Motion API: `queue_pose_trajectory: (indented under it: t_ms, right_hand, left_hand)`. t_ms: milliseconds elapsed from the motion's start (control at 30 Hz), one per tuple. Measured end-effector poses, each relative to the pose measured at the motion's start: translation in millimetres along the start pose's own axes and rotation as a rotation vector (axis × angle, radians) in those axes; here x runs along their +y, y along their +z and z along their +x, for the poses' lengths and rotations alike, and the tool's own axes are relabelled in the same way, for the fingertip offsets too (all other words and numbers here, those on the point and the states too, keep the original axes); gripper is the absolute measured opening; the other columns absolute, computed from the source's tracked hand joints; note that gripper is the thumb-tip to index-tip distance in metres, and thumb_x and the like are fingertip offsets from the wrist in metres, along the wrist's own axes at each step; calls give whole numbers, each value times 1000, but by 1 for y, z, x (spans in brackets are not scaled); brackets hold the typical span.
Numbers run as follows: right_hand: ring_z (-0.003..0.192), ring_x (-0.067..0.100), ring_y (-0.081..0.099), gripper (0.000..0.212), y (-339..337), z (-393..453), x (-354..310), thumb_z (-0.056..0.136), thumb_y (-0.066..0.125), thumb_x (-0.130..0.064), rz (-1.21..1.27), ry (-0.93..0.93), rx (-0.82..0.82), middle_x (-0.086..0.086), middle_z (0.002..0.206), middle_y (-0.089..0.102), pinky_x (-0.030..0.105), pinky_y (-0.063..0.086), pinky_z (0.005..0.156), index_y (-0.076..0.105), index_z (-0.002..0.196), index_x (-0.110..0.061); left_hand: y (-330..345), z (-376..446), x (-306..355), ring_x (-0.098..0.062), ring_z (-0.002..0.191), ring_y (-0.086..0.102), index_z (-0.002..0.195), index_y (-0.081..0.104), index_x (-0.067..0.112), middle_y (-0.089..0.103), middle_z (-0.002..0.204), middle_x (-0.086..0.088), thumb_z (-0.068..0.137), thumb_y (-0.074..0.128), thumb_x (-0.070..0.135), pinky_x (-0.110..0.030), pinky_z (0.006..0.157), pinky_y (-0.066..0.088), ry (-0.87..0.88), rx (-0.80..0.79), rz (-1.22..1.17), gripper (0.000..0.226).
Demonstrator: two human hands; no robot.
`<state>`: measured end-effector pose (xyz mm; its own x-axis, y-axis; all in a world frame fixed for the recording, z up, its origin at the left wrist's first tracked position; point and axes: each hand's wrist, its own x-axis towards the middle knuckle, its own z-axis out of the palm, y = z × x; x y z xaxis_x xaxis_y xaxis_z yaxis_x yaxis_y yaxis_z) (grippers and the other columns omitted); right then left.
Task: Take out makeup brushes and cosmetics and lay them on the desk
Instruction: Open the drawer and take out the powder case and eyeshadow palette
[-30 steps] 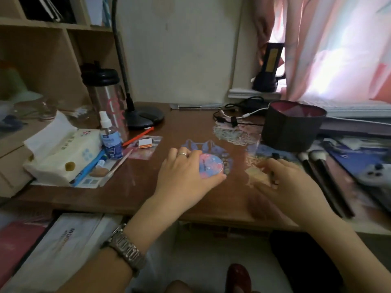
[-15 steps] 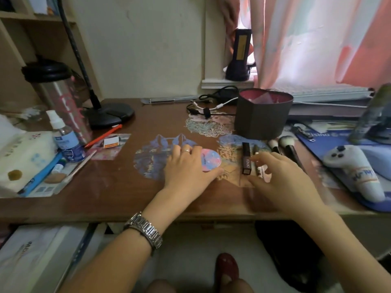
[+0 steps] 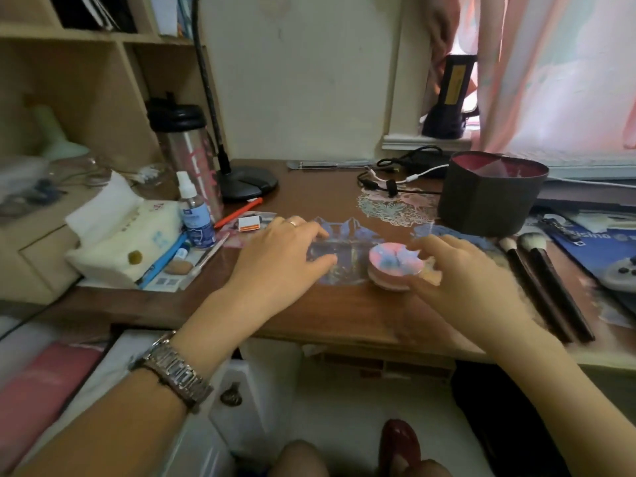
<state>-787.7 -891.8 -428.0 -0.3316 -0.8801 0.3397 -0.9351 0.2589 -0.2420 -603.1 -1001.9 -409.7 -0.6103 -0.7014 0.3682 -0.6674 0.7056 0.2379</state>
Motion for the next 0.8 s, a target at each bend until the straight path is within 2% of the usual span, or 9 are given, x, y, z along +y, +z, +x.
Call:
queue_pose_trajectory:
  t_ms: [100,200,367,500,633,733,800]
  right_hand:
    - [91,18,52,28,5,5,-31,88,59,-34,3,-92,23,2,111,62,30,43,71,56,112,-20]
    - [101,22,57,37,12,9,-66,84,61,-30,-27,-187,27,2,115,62,35,51,78,54,120,-22]
    - [110,25,55,41,27,10,-125,85,62,-33,-41,-323,-17,5,121,60,37,48,86,52,123,-21]
    - [107,24,56,41,43,5,-164,84,63,-34,-42,-428,-39,3,119,59,36,48,86,53,122,-22]
    - [106,22,55,41,56,-3,-190,83,63,-35,-15,-497,-85,1,117,59,36,48,85,51,121,-25]
    - [105,22,55,41,64,-9,-204,83,63,-34,-15,-544,-109,1,114,59,35,47,84,51,121,-25]
    - [102,23,56,42,68,-14,-211,82,64,-33,-17,-572,-108,1,112,60,35,46,83,52,121,-23]
  left_hand:
    - [-29,-22,-33,-15,113,50,117,59,28,60,120,6,85,56,47,-36,90,45,-43,36,76,37]
    - [-54,-50,-70,-16,109,51,112,61,32,62,117,5,83,58,48,-37,86,45,-130,34,149,33]
    - [-83,-106,-126,-19,107,52,106,64,31,64,111,4,81,60,45,-41,84,47,-291,9,206,28]
    - [-94,-149,-157,-17,101,55,106,65,29,65,106,6,81,62,43,-33,78,44,-405,-12,252,28]
    - [-86,-179,-177,-20,99,58,106,66,24,65,103,1,81,62,44,-32,77,45,-531,-94,220,31]
    - [-70,-190,-191,-23,98,58,107,63,18,65,106,-5,83,62,41,-32,79,47,-616,-220,171,33]
    - [-60,-194,-198,-21,90,57,100,61,13,63,99,-7,85,61,40,-28,70,41,-682,-332,112,31]
